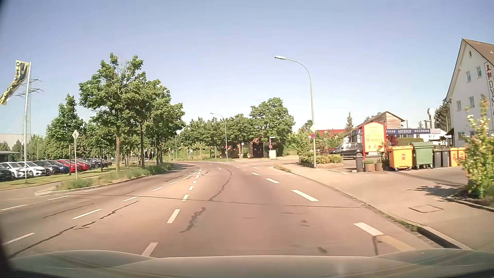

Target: Follow the waypoints while adhering to traffic rules and regulations

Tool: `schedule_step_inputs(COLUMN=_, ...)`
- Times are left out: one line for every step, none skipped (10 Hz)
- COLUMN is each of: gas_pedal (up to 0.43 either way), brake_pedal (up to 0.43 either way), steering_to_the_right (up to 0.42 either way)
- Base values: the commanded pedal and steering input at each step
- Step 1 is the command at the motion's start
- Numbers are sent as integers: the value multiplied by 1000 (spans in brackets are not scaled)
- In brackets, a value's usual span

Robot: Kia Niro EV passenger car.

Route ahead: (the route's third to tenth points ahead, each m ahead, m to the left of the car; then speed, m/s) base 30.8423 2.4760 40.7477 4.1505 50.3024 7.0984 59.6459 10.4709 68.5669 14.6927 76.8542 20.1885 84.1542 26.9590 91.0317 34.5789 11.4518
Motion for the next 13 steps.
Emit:
schedule_step_inputs(gas_pedal=79, brake_pedal=0, steering_to_the_right=-31)
schedule_step_inputs(gas_pedal=79, brake_pedal=0, steering_to_the_right=-33)
schedule_step_inputs(gas_pedal=67, brake_pedal=0, steering_to_the_right=-33)
schedule_step_inputs(gas_pedal=59, brake_pedal=0, steering_to_the_right=-33)
schedule_step_inputs(gas_pedal=59, brake_pedal=0, steering_to_the_right=-34)
schedule_step_inputs(gas_pedal=59, brake_pedal=0, steering_to_the_right=-34)
schedule_step_inputs(gas_pedal=59, brake_pedal=0, steering_to_the_right=-34)
schedule_step_inputs(gas_pedal=67, brake_pedal=0, steering_to_the_right=-34)
schedule_step_inputs(gas_pedal=79, brake_pedal=0, steering_to_the_right=-34)
schedule_step_inputs(gas_pedal=79, brake_pedal=0, steering_to_the_right=-29)
schedule_step_inputs(gas_pedal=79, brake_pedal=0, steering_to_the_right=-27)
schedule_step_inputs(gas_pedal=79, brake_pedal=0, steering_to_the_right=-27)
schedule_step_inputs(gas_pedal=67, brake_pedal=0, steering_to_the_right=-27)
